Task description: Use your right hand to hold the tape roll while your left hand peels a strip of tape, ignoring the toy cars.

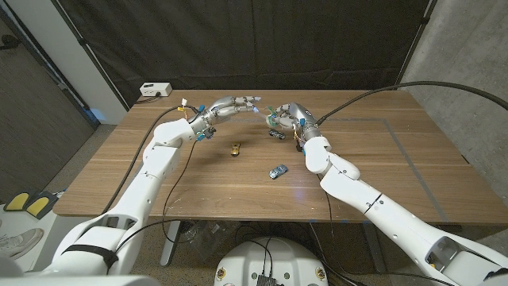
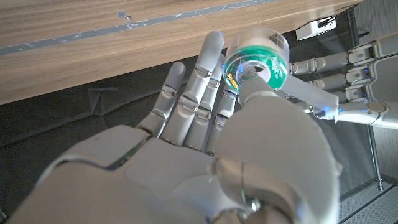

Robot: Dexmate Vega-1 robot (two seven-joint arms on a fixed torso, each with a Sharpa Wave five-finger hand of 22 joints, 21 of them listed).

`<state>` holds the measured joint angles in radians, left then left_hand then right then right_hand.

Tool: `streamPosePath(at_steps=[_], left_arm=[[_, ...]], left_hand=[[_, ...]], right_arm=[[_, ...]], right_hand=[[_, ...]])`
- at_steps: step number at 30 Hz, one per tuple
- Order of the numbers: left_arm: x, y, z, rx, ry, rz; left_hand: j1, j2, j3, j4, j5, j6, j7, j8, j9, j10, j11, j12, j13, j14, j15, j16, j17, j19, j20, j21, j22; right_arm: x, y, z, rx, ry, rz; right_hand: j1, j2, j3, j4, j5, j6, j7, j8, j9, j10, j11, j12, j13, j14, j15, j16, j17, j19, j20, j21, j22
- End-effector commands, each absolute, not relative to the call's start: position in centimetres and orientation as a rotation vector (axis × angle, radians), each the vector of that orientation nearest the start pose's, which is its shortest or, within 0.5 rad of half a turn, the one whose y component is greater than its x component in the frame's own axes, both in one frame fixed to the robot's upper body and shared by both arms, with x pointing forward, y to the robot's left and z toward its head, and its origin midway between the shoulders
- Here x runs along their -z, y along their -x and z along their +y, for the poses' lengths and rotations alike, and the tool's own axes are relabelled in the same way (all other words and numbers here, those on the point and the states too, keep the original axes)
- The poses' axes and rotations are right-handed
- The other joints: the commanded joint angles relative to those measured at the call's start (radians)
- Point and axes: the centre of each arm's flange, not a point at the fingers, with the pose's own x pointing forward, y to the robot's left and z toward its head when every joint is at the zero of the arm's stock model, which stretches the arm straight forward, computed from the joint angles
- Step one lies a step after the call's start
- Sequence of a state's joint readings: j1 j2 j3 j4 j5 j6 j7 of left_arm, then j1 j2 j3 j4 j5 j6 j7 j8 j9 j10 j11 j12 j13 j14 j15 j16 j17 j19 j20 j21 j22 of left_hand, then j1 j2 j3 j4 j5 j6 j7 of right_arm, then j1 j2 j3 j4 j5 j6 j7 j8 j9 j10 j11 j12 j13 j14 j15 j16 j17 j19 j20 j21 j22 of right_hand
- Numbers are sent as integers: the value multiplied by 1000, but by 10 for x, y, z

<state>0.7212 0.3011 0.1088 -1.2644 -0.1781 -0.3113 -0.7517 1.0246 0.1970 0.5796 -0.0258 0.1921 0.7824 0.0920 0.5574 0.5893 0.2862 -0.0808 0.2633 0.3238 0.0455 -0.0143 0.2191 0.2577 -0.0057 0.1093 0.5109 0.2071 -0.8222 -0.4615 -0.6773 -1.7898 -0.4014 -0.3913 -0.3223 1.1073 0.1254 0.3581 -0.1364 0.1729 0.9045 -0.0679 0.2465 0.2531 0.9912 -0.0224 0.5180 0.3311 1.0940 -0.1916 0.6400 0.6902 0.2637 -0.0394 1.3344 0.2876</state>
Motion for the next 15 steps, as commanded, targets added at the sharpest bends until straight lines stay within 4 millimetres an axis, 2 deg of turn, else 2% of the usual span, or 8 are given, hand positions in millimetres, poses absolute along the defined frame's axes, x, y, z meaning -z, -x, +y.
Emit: streamPosePath(at_steps=[1, 4, 6, 15], left_arm=[[-48, -621, 232, 650, -458, -768], [-50, -617, 232, 652, -467, -778], [-50, -614, 231, 649, -468, -787], [-53, -603, 229, 642, -479, -823]], left_hand=[[-10, -10, 3, 14, 15, 3, -14, 32, 39, -7, -5, 13, 14, 3, 7, 4, 7, 11, -2, 14, 3], [-13, -12, 3, 19, 22, -3, -16, 47, 60, -10, -5, 15, 20, 5, 6, 6, 9, 13, -5, 17, 3], [-17, -16, 1, 24, 31, -5, -29, 66, 85, -11, -3, 19, 28, 5, 5, 6, 12, 14, -6, 21, 4], [-24, -16, -1, 39, 55, -27, -32, 109, 150, -3, -14, 33, 47, 13, -1, 8, 19, 25, -20, 35, 7]], right_arm=[[5, -587, -111, 128, 929, -661], [5, -587, -110, 134, 933, -657], [6, -588, -110, 130, 930, -654], [9, -591, -113, 134, 920, -644]], right_hand=[[28, 30, -2, -5, 6, 84, -13, 8, 5, 122, -110, 0, 148, 6, -43, 6, 9, 9, -78, 8, -3], [29, 28, -2, -7, 6, 88, -12, 8, 5, 126, -111, 0, 149, 8, -43, 9, 14, 11, -80, 11, -7], [30, 28, -2, -7, 6, 89, -12, 8, 4, 126, -110, 0, 151, 9, -43, 10, 17, 10, -80, 12, -9], [31, 28, -2, -8, 7, 90, -12, 7, 6, 127, -110, -1, 156, 9, -43, 11, 24, 11, -81, 17, -16]])
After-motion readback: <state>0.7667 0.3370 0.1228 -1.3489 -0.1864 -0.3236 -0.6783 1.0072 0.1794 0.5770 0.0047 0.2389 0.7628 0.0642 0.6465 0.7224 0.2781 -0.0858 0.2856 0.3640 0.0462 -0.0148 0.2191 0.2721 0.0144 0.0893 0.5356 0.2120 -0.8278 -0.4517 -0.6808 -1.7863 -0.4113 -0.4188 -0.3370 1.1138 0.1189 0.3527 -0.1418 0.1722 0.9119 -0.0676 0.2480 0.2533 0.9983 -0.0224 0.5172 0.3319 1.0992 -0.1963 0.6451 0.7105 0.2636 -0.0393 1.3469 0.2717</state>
